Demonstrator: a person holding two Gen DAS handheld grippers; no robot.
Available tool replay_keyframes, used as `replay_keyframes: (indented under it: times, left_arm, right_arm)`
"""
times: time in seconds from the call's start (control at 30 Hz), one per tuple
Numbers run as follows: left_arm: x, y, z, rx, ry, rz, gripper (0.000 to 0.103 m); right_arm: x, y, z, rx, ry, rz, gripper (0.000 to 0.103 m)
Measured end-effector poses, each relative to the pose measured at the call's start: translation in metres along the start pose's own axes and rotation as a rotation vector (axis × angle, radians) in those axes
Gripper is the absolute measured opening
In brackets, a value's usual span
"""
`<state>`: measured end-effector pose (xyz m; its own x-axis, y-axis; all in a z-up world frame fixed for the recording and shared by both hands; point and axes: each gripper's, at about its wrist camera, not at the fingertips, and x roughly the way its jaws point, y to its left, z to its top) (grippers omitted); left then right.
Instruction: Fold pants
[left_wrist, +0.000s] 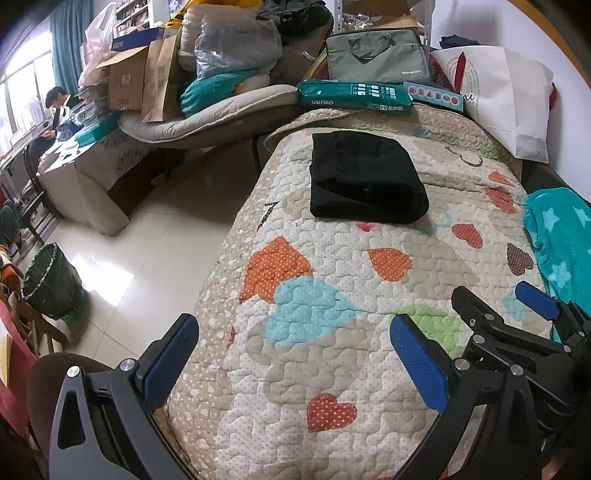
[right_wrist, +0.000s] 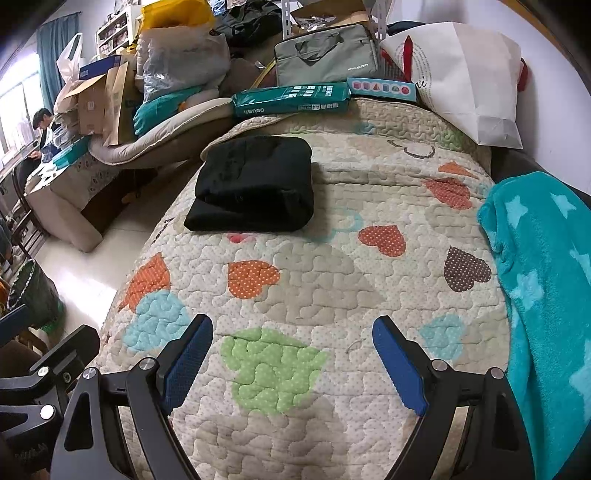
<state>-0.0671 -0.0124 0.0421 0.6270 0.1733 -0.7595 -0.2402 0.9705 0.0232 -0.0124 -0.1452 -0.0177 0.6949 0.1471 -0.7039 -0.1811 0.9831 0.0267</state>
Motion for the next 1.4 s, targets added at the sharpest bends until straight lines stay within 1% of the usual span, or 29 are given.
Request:
replay_keyframes:
  times: [0.37,0.57,0.73,0.83,0.9,0.97,1.0,1.1,1.2,1.4]
  left_arm:
    - [0.005,0.003,-0.002,-0.012,0.024,-0.012,0.103]
    - [0.011,0.003,-0.004,-0.007,0.045,-0.008,0.103]
    - [0.025,0.007,-0.005,0.01,0.043,-0.03,0.103]
    - [0.046,0.014,-0.006,0.029,0.03,-0.023,0.103]
    - [0.063,0.018,-0.007,0.047,0.031,-0.009,0.103]
    - [0.078,0.024,-0.009,0.031,0.064,-0.03,0.103]
    - [0.086,0.027,-0.011,0.014,0.095,-0.05,0.103]
    - [0.097,0.031,-0.014,-0.004,0.144,-0.074,0.103]
    - [0.096,0.033,-0.013,-0.021,0.148,-0.112,0.103]
    - [0.09,0.037,-0.013,-0.058,0.158,-0.169,0.103]
  right_arm:
    - [0.001,0.001,-0.001,-0.009,0.004,-0.002,0.092]
    - [0.001,-0.005,0.0,-0.021,-0.005,-0.007,0.093]
    - [-0.004,-0.013,0.001,-0.046,-0.02,-0.062,0.094]
    - [-0.011,-0.025,-0.003,-0.02,-0.029,-0.107,0.094]
    - [-0.013,-0.035,-0.008,0.008,-0.017,-0.13,0.095]
    - [-0.011,-0.043,-0.013,0.024,0.007,-0.151,0.095]
    - [-0.009,-0.046,-0.015,0.029,0.02,-0.161,0.095]
    - [-0.004,-0.049,-0.019,0.04,0.052,-0.182,0.095]
    - [-0.002,-0.045,-0.02,0.033,0.066,-0.193,0.095]
    - [-0.012,-0.018,-0.024,-0.063,0.068,-0.209,0.095]
